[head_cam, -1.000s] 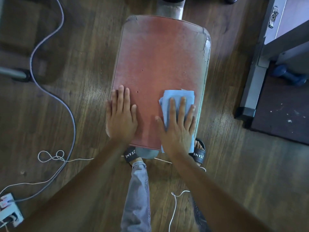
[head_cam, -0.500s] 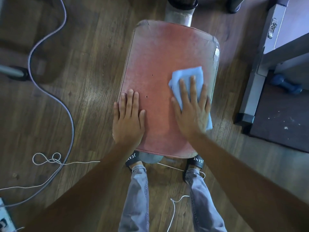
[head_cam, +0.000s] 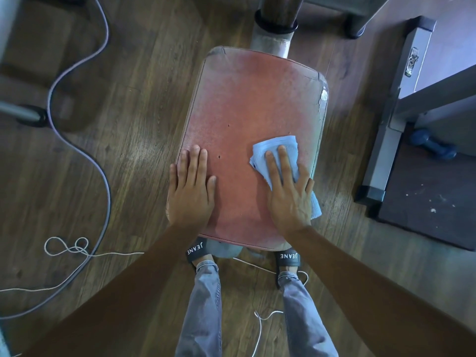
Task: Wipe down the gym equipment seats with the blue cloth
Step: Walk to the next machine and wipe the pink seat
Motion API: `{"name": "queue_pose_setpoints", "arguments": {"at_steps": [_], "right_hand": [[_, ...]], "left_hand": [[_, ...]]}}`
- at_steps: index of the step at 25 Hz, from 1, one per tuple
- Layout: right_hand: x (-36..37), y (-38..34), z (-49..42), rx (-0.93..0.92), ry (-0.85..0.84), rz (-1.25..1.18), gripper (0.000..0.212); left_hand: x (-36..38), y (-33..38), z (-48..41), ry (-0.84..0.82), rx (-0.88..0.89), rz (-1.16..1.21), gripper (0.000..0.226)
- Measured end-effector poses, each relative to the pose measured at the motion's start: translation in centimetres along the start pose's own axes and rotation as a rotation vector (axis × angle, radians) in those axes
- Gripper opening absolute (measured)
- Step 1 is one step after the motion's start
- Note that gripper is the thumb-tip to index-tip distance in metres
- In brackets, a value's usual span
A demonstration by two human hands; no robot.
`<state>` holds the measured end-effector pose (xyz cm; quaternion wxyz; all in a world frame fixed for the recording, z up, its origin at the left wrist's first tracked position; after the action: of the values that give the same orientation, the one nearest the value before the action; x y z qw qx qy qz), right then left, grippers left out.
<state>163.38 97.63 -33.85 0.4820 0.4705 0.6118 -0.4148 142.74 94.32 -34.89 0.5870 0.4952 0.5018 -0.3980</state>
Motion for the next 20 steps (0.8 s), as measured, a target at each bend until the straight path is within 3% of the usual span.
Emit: {"name": "queue_pose_setpoints", "arguments": {"at_steps": [7, 14, 20], "right_hand": [[-4.6, 0.5, -3.4, 0.013, -0.123, -0.151, 0.071], [-22.3, -7.0, -12.6, -0.257, -0.080, -0.257, 0.047], [-37.9, -18.6, -14.1, -0.520, -0.149, -0.339, 0.054]], "left_hand": [[-7.6, 0.6, -1.4, -0.057, -0.055, 0.069, 0.057], [-26.1, 0.6, -2.5, -0.002, -0.330, 0.046, 0.056], [-42.7, -3.1, 4.4, 0.164, -0.551, 0.047, 0.056]]}}
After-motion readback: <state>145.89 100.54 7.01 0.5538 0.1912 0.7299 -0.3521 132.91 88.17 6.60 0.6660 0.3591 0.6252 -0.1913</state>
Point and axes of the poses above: each hand's wrist, its own z-axis away from the middle knuckle, its own x-axis out of the palm, y = z × x, the point moved 3 cm from there along -z, towards the middle knuckle, and after that the axes turned 10 degrees about y, right-handed, at the moved point
